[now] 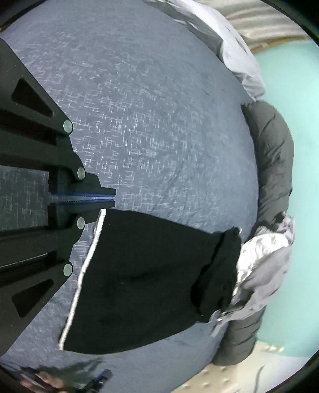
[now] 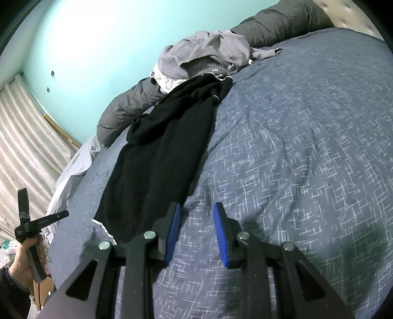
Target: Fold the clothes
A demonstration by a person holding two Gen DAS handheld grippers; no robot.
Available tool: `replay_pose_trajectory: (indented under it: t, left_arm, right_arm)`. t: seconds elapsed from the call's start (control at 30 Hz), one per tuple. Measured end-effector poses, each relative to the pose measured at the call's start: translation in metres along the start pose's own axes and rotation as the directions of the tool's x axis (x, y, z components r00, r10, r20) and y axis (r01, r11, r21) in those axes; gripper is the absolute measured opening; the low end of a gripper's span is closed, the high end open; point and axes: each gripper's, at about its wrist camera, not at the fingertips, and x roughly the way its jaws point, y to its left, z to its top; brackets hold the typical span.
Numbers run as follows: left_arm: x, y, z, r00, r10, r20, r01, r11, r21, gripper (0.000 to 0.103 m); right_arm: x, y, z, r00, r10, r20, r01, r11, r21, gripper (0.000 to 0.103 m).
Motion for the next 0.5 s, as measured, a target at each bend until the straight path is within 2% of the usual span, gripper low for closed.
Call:
replay_pose_trajectory:
  t: [0.03, 0.07, 0.1, 0.13, 0.33, 0.5]
  left_arm:
    - [0.001, -0.006, 0.002, 1.000, -0.014, 0.002, 0.014, 1.000, 0.016, 0.020]
    - [0.003, -0.013, 0.005, 1.000, -0.031, 0.001, 0.031, 0.999, 0.034, 0.037]
    - [0.007, -0.022, 0.008, 0.999, -0.054, -0.005, 0.054, 0.997, 0.050, 0.049]
    - [0.012, -0.031, 0.010, 0.997, -0.079, -0.014, 0.079, 0.995, 0.065, 0.052]
    - [0.056, -0.097, 0.020, 0.988, -0.136, -0.069, 0.146, 0.974, 0.171, 0.055]
    - [0.089, -0.123, 0.027, 0.983, -0.140, -0.119, 0.159, 0.972, 0.174, 0.056]
  right_arm:
    - [0.000, 0.000, 0.000, 1.000, 0.001, 0.000, -0.001, 1.000, 0.001, 0.028]
    - [0.001, 0.000, 0.000, 1.000, 0.002, -0.002, -0.002, 1.000, 0.001, 0.028]
    - [0.001, 0.000, 0.000, 1.000, 0.002, -0.003, -0.002, 1.000, 0.000, 0.028]
    - [0.002, 0.001, 0.000, 1.000, 0.003, -0.006, -0.003, 1.000, -0.002, 0.028]
    - [0.003, -0.003, 0.001, 1.000, 0.000, -0.008, 0.000, 1.000, 0.006, 0.028]
    - [0.004, -0.007, 0.003, 1.000, 0.004, -0.011, -0.004, 1.000, 0.018, 0.028]
